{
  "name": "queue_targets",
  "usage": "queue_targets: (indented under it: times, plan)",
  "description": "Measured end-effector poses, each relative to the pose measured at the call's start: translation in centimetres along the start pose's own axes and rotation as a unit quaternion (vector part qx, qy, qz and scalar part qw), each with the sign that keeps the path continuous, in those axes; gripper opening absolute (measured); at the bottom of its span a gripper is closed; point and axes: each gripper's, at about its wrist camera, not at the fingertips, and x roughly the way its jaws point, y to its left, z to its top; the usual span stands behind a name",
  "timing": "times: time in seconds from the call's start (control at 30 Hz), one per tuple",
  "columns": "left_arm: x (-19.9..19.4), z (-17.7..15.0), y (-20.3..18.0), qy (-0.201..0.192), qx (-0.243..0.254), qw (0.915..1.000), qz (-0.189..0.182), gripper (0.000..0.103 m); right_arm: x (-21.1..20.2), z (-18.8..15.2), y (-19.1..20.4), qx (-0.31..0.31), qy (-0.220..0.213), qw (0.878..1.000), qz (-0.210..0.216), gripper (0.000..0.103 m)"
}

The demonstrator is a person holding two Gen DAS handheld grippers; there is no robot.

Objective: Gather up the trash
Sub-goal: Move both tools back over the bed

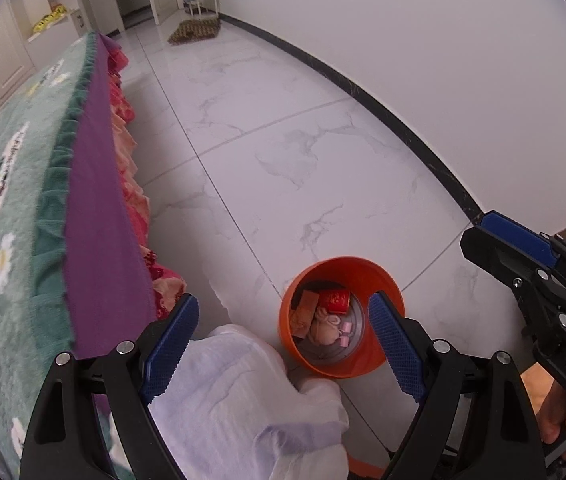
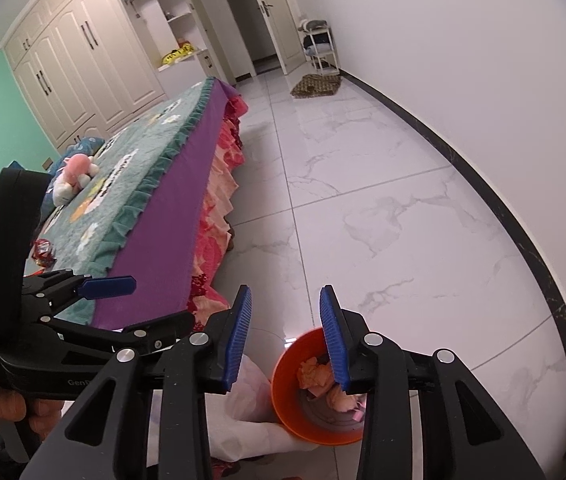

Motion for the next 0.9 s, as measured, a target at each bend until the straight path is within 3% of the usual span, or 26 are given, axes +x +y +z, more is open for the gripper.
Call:
queue_targets:
  times: [0.43, 0.9]
  plan:
    - [-6.9, -3.9, 5.5, -0.061, -0.069, 0.9945, 0.05, 0.086, -3.0, 1.5, 9.2, -0.078, -0.025, 0.994, 0.068, 0.045]
    - [-13.9, -12.0, 15.0, -0.103, -0.195, 0.9672, 0.127, 0.09, -3.2, 0.6, 23.2, -0.192, -0.011, 0.967, 0.167, 0.048]
